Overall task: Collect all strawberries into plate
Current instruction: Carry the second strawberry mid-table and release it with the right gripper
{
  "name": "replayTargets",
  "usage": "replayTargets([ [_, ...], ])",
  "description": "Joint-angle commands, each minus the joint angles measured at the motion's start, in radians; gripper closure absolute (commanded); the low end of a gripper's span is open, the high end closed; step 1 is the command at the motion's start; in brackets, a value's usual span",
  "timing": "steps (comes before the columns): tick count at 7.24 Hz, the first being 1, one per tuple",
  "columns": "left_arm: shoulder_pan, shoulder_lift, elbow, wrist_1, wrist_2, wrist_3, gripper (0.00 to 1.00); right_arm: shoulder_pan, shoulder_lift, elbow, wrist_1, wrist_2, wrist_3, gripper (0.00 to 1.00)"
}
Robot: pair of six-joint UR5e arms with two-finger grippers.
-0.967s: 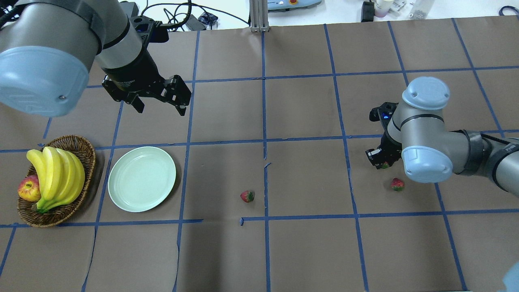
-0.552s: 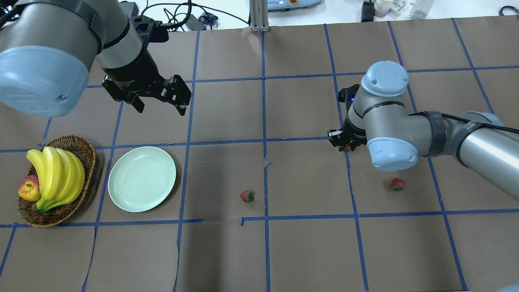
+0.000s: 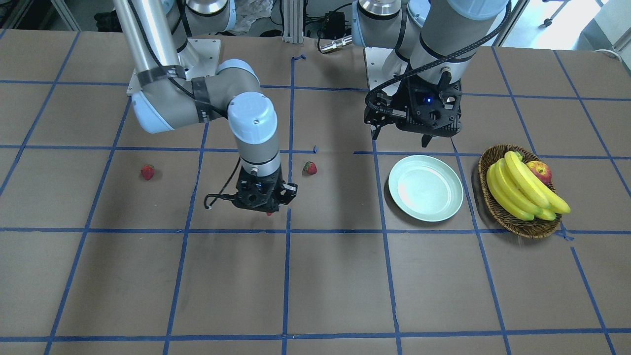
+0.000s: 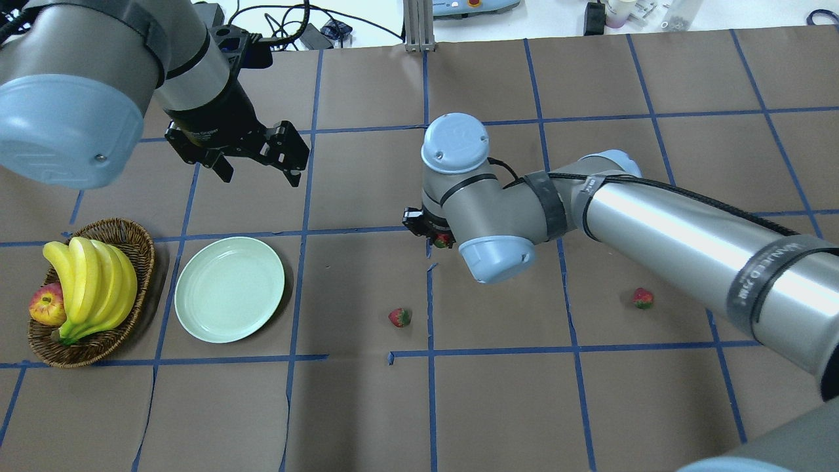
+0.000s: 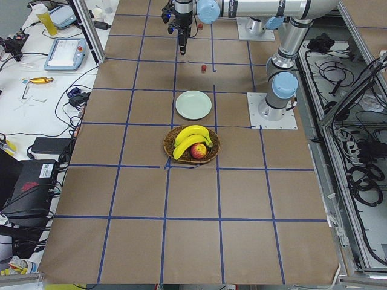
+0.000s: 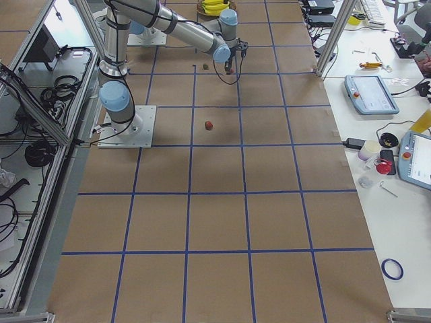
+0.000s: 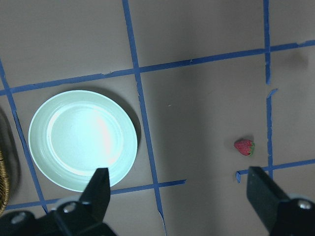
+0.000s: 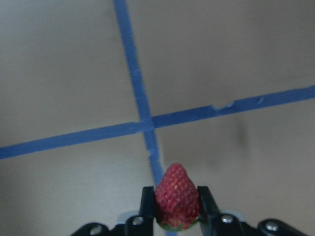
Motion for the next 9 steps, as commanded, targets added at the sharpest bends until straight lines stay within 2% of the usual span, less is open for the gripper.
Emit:
replayTargets([
  [1,0.0,-0.002,0.0,0.0,0.0,0.0,0.0,0.077,0.041,-0.047,-0.001,0.033,0.073,1.0],
  [2,0.0,0.0,0.0,0.0,0.0,0.0,0.0,0.081,0.053,-0.036,0.0,0.031,0.073,0.96],
  [3,0.0,0.001,0.002,0.002,0.0,0.0,0.0,0.081,0.053,-0.02,0.005,0.03,0.069,0.01],
  [5,0.0,0.001,0.0,0.002,0.0,0.0,0.0,0.079,0.039,-0.003,0.001,0.012,0.044,0.0],
  [6,0.0,0.001,0.0,0.002,0.0,0.0,0.0,0.062,0.015,0.004,0.001,-0.051,0.014,0.0],
  [7,0.0,0.001,0.0,0.002,0.0,0.0,0.0,-0.021,-0.008,0.017,0.019,-0.082,-0.012,0.0],
  [8,0.0,0.0,0.0,0.002,0.0,0.0,0.0,-0.122,-0.063,0.061,0.027,-0.068,-0.092,0.0],
  [9,0.0,-0.002,0.0,0.003,0.002,0.0,0.0,-0.24,-0.129,0.126,0.03,-0.064,-0.247,0.0],
])
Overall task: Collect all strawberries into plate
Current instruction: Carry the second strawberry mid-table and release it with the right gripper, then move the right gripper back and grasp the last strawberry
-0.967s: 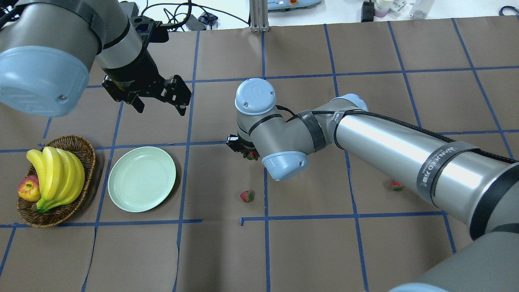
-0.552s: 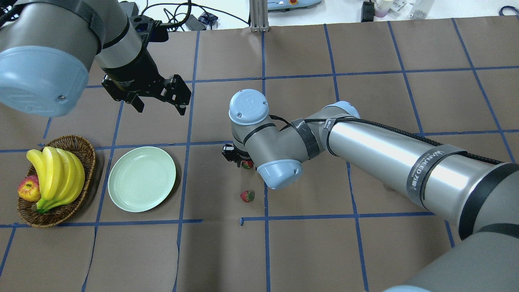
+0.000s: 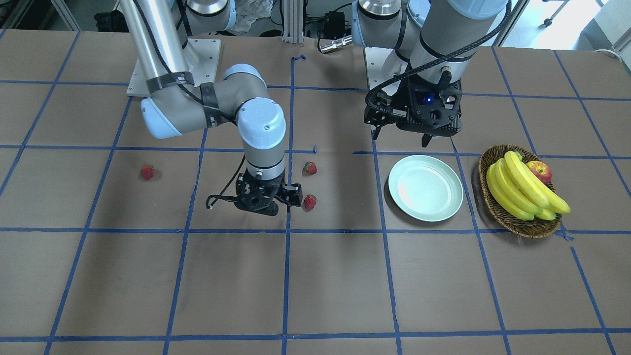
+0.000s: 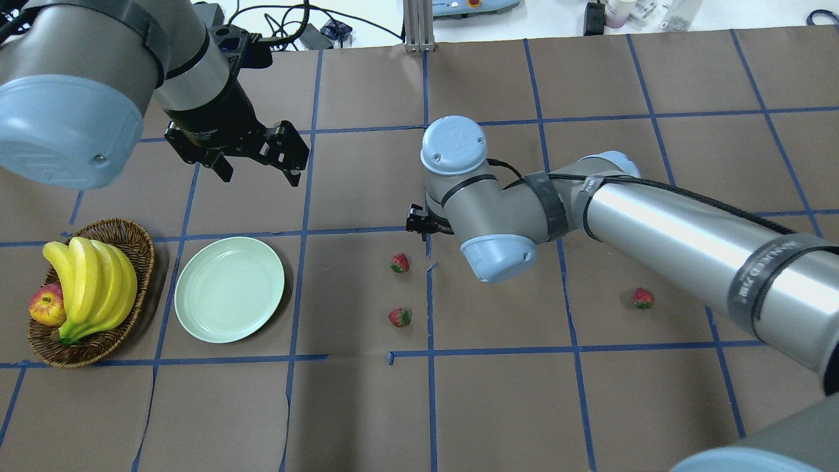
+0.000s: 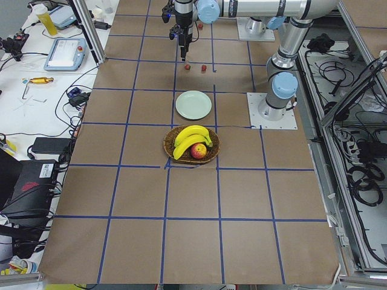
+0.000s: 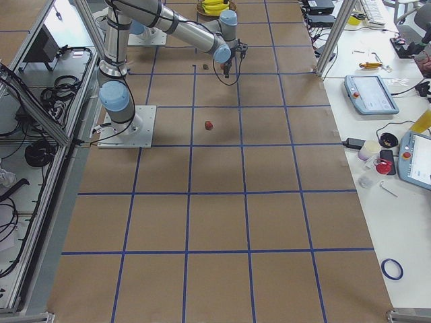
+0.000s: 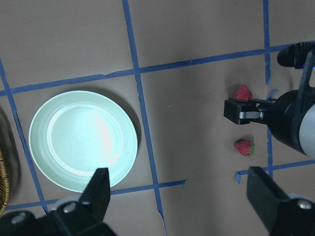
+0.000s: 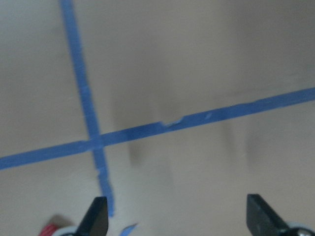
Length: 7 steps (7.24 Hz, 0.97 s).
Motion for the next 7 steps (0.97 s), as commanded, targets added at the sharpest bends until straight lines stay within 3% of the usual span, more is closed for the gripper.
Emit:
replayTargets([
  [1,0.0,-0.002,0.0,0.0,0.001,0.0,0.0,-0.239,-0.128,0.131,0.008,-0.001,-0.353,0.0],
  [3,0.0,-0.002,0.0,0.0,0.0,0.0,0.0,-0.439,-0.204,0.208,0.059,-0.018,-0.705,0.0],
  [4,0.0,-0.003,-0.002,0.0,0.001,0.0,0.0,-0.509,-0.207,0.247,0.071,-0.023,-0.79,0.0],
  [6,0.0,-0.005,-0.003,0.0,0.001,0.0,0.0,-0.538,-0.207,0.372,-0.018,-0.064,-0.834,0.0],
  [7,0.0,0.0,-0.011,0.001,0.001,0.0,0.0,-0.541,-0.207,0.377,-0.022,-0.075,-0.854,0.0],
])
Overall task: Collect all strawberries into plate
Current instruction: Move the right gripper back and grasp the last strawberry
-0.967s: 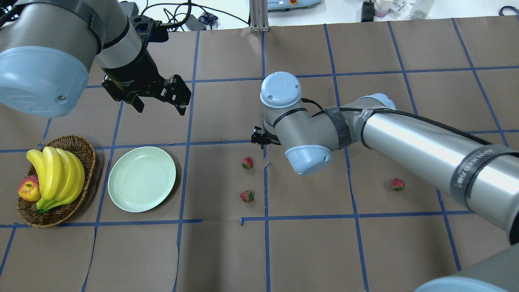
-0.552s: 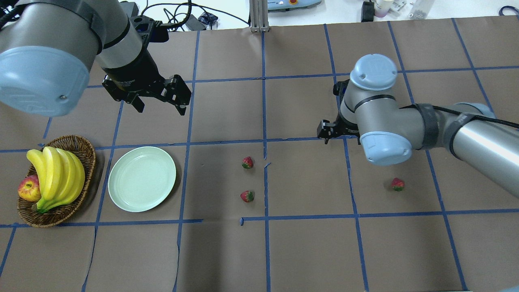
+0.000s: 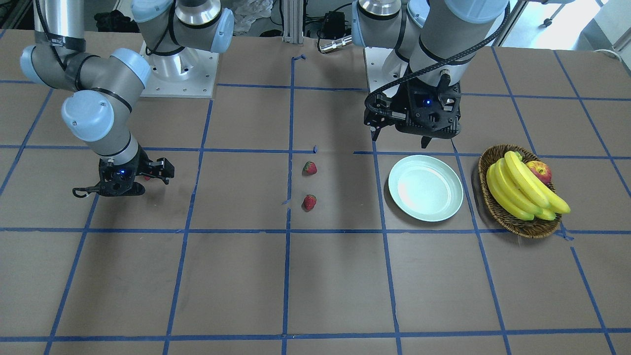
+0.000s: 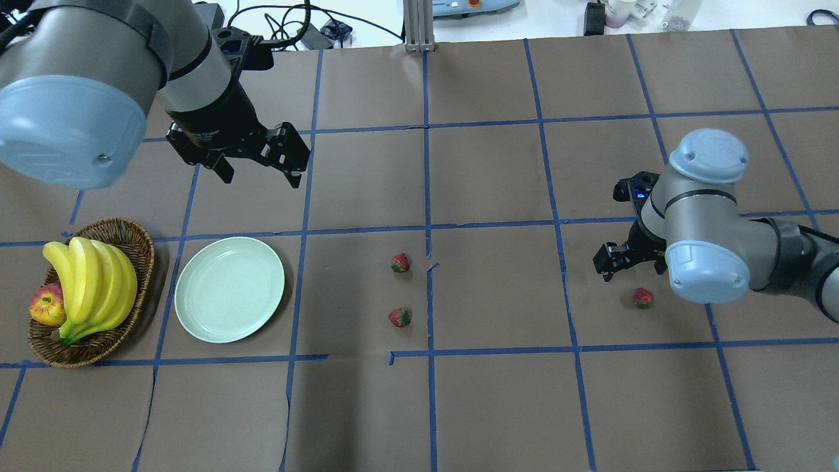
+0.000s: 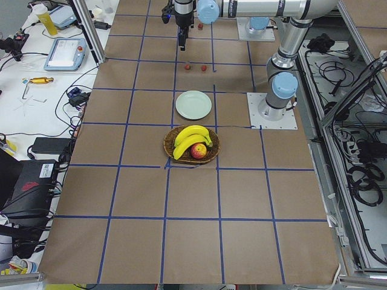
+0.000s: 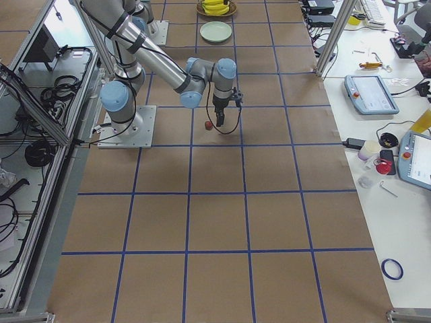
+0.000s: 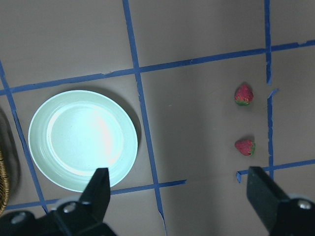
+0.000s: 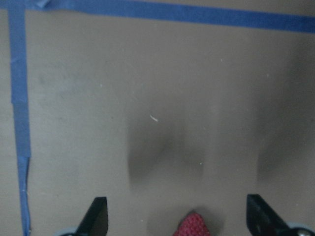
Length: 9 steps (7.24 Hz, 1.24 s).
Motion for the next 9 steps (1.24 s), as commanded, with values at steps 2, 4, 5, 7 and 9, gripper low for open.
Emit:
replayTargets([
  [2,-0.002,0.003,-0.014,0.001,-0.001,-0.002,0.0,-0.015,-0.001,0.038,-0.001,-0.04,-0.035,0.03],
  [4,-0.002,0.003,-0.016,0.003,-0.001,-0.002,0.0,-0.016,-0.001,0.06,0.002,-0.038,-0.034,0.64],
  [5,-0.002,0.003,-0.016,0.003,-0.001,0.0,0.0,-0.016,-0.002,0.06,0.019,-0.044,-0.032,0.9],
  [7,-0.002,0.003,-0.016,0.003,-0.001,0.0,0.0,-0.013,-0.01,0.037,0.044,-0.048,-0.028,1.0],
  [9,-0.002,0.003,-0.014,0.003,-0.001,0.0,0.0,0.029,-0.001,-0.043,0.081,0.033,0.074,1.0],
])
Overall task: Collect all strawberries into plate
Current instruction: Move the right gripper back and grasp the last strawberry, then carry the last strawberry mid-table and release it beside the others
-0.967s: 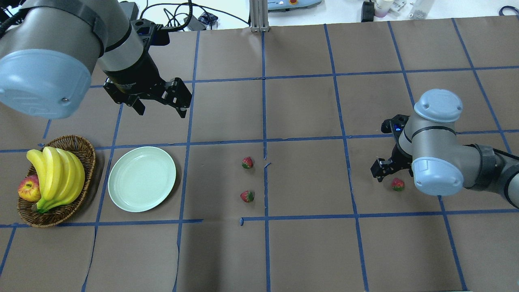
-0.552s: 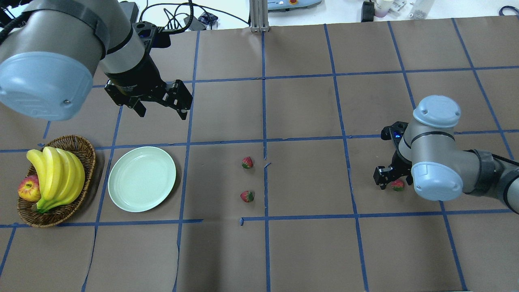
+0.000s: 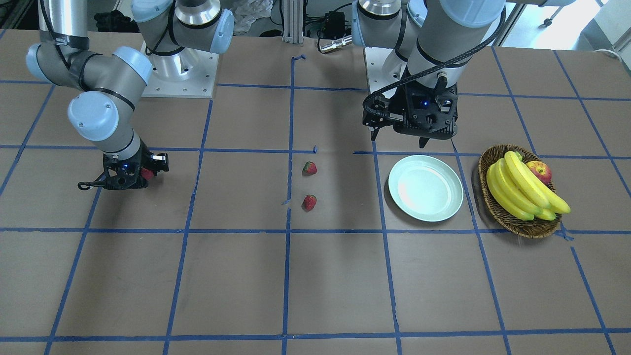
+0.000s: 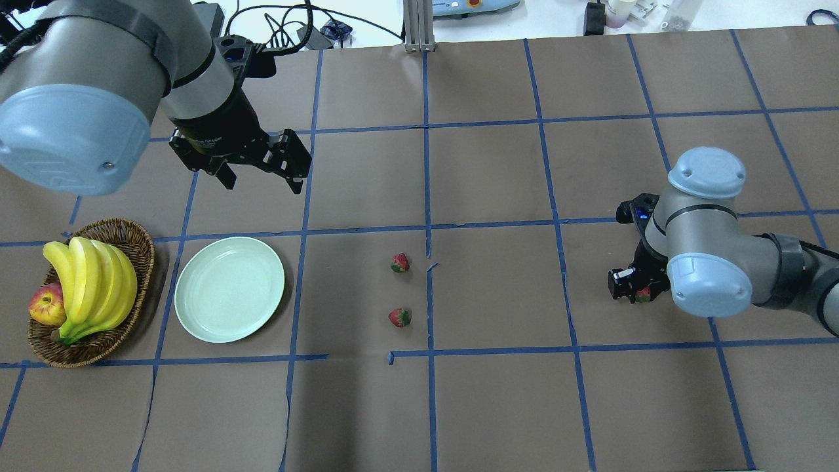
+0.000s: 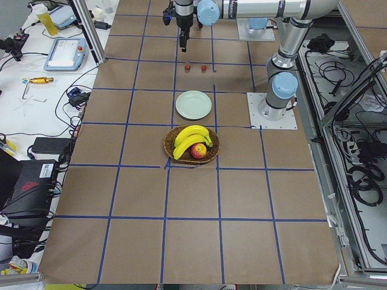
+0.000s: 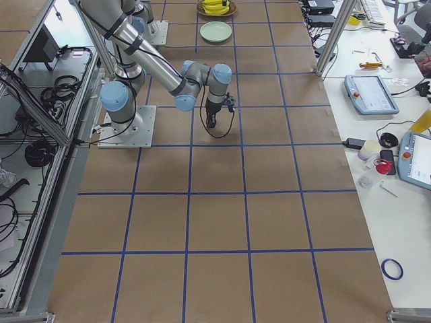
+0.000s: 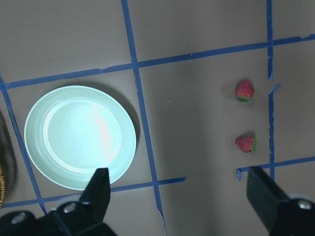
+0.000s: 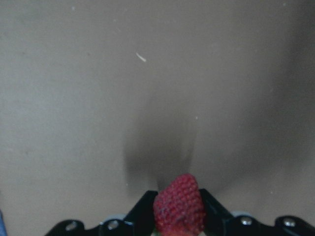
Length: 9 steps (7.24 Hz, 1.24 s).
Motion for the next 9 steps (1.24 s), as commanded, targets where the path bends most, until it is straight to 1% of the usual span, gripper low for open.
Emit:
replayTargets([
  [1,0.0,0.0,0.001,0.0,0.0,0.0,0.0,0.106,0.023,-0.123,0.035,0.158,0.201,1.0],
  [3,0.0,0.0,0.001,0.0,0.0,0.0,0.0,0.352,0.111,-0.261,0.039,0.172,0.536,1.0],
  [4,0.0,-0.002,0.001,0.0,0.0,-0.001,0.0,0.451,0.15,-0.324,0.032,0.194,0.71,1.0],
  [5,0.0,0.0,0.001,0.0,0.0,0.0,0.0,0.529,0.168,-0.384,0.031,0.236,0.868,1.0],
  [6,0.0,0.0,0.001,0.0,0.0,0.0,0.0,0.609,0.187,-0.418,0.037,0.24,0.941,1.0],
  [7,0.0,0.002,0.001,0.0,0.0,0.0,0.0,0.698,0.222,-0.441,0.026,0.241,1.037,1.0],
  [8,0.0,0.003,0.004,0.0,0.0,0.0,0.0,0.781,0.271,-0.482,0.019,0.235,1.096,1.0],
  [9,0.0,0.005,0.003,0.0,0.0,0.0,0.0,0.798,0.324,-0.519,0.017,0.24,1.104,1.0],
])
